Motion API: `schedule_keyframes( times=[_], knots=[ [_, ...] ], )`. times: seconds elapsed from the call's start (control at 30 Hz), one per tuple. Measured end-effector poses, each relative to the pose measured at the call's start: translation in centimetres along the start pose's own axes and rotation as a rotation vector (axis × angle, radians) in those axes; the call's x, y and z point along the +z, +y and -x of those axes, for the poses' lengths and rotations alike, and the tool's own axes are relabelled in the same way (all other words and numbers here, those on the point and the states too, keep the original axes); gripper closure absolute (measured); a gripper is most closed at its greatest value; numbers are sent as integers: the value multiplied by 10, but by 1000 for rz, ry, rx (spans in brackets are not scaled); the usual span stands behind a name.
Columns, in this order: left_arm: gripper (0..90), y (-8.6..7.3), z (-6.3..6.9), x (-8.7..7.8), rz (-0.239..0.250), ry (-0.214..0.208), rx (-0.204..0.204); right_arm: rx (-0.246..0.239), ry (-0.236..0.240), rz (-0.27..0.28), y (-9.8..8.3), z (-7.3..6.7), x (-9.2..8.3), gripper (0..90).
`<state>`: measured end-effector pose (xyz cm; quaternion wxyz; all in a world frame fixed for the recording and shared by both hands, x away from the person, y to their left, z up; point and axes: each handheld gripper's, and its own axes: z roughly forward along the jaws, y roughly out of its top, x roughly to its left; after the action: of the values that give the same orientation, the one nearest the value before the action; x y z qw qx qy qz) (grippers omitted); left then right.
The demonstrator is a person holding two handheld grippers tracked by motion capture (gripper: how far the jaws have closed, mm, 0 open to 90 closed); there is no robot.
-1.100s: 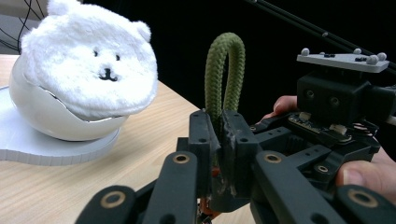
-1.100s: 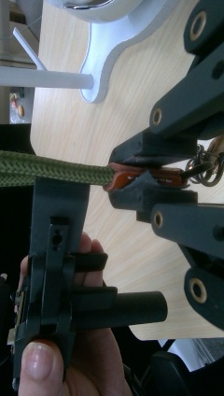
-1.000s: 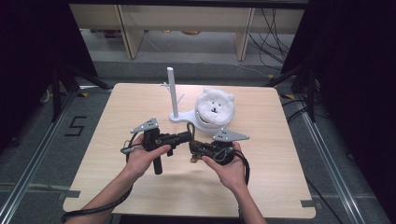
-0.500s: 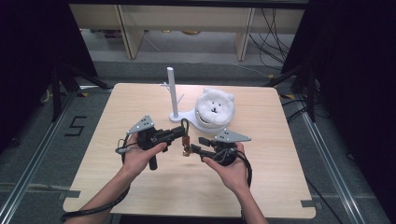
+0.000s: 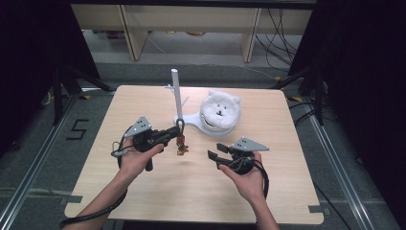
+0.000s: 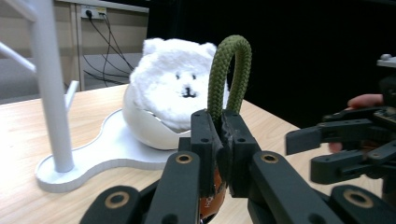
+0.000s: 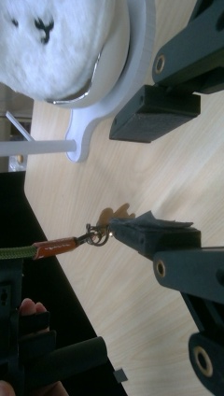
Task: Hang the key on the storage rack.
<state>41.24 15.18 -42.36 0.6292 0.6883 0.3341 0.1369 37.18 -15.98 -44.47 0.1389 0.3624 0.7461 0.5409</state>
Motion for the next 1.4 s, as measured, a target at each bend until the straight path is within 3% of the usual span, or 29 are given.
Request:
schedule_keyframes(
  times=[0.13, 0.27, 0.3, 0.33, 0.37, 0.4, 0.43, 0.47, 0.5, 0.53, 0.6, 0.63, 0.67, 0.77, 0.83, 0.87, 0.9, 0.97, 1.0, 1.07, 1.2, 1.23, 1.27, 1.4],
  knots=[
    [842, 2, -7, -2, 3, 19, 2, 25, -24, 24, -4, 0, -8, 519],
    [842, 3, -14, -5, 6, 42, 9, 20, -57, 23, -7, -1, -14, 522],
    [842, 4, -16, -6, 5, 50, 15, -3, -57, 34, -8, 0, -14, 523],
    [842, 4, -17, -6, 5, 55, 18, 26, -57, 26, -8, -1, -16, 522],
    [842, 5, -19, -7, 9, 59, 17, -15, -79, 37, -9, 2, -17, 522],
    [842, 5, -20, -7, 11, 63, 17, 40, -78, 34, -11, -1, -18, 520],
    [842, 6, -22, -8, 12, 69, 15, -4, -84, 36, -12, 3, -19, 516],
    [842, 6, -24, -8, 13, 73, 12, 21, -92, 22, -13, 3, -21, 514],
    [842, 7, -26, -9, 12, 77, 14, 8, -91, 35, -15, 4, -21, 514],
    [842, 7, -29, -9, 12, 81, 15, 39, -103, 25, -16, 3, -23, 514],
    [842, 8, -32, -10, 15, 87, 11, 19, -101, 40, -19, 7, -24, 517],
    [842, 8, -34, -10, 13, 91, 10, 41, -111, 40, -22, 6, -26, 521],
    [842, 8, -35, -10, 14, 91, 7, 17, -116, 47, -23, 9, -26, 520],
    [842, 9, -38, -9, 15, 96, 2, 38, -121, 70, -26, 11, -29, 507],
    [842, 10, -40, -9, 15, 100, 5, 42, -127, 75, -27, 10, -31, 500],
    [842, 11, -42, -8, 25, 95, 33, 68, -136, 91, -28, 8, -32, 500],
    [842, 12, -43, -8, 30, 95, 45, 32, -150, 83, -28, 10, -33, 498],
    [842, 14, -44, -8, 31, 100, 54, 20, -168, 94, -28, 11, -34, 498],
    [842, 15, -44, -8, 35, 100, 35, 40, -171, 85, -29, 9, -34, 500],
    [842, 15, -43, -9, 21, 110, 12, -26, -194, 83, -29, 12, -35, 515],
    [842, 18, -47, -8, 16, 121, 23, -21, -247, 50, -30, 11, -39, 526],
    [842, 19, -48, -8, 11, 125, 28, -46, -256, 50, -30, 13, -39, 527],
    [842, 20, -49, -8, 18, 126, 27, -21, -254, 57, -30, 12, -38, 527],
    [842, 24, -52, -6, 24, 144, 31, -2, -251, 56, -32, 15, -39, 522]
  ],
)
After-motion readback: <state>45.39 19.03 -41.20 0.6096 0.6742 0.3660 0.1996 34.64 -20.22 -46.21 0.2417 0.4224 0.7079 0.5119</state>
